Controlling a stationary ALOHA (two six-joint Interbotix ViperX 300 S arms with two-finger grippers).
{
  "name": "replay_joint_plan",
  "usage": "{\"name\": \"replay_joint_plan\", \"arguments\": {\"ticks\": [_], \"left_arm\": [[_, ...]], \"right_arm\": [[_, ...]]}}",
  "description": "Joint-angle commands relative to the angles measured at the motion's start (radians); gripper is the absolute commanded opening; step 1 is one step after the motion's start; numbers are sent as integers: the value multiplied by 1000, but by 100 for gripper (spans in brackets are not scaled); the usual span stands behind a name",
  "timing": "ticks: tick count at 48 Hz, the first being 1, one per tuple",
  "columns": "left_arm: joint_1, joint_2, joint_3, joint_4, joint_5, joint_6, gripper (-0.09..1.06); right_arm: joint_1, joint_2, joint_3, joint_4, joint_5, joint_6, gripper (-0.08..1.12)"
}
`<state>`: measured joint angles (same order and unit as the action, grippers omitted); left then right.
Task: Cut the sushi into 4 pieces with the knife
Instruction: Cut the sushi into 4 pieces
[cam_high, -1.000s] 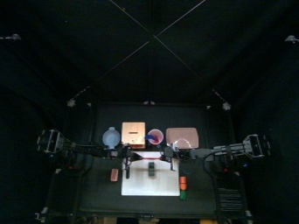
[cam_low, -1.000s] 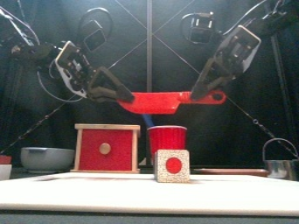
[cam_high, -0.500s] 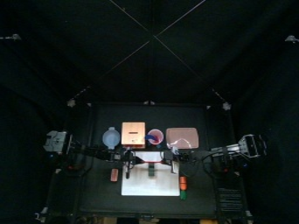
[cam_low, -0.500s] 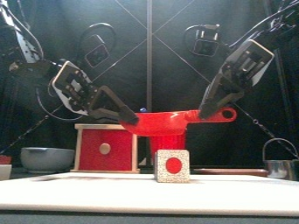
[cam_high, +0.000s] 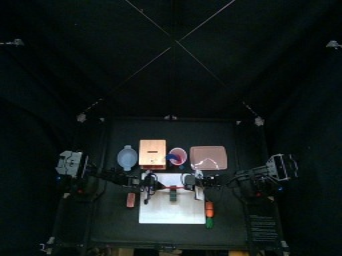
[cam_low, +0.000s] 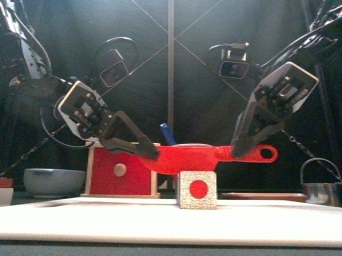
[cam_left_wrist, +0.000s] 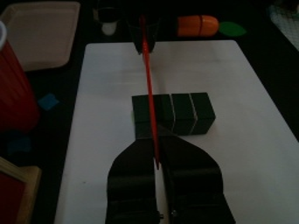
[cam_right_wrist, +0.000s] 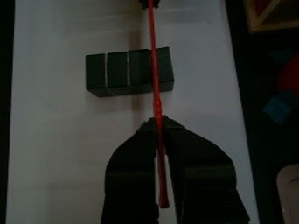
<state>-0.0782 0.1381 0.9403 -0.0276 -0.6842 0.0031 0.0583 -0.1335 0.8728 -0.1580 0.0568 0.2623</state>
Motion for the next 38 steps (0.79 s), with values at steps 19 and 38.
{"name": "replay_joint_plan", "arguments": {"ticks": [19, 38], "left_arm": [[-12, 35, -11, -21, -5, -3, 26], [-15, 81, -15, -69, 5, -3, 26]], "right_arm": [[3, 14, -11, 5, -2, -2, 8], [0, 97, -12, 8, -2, -2, 8]]}}
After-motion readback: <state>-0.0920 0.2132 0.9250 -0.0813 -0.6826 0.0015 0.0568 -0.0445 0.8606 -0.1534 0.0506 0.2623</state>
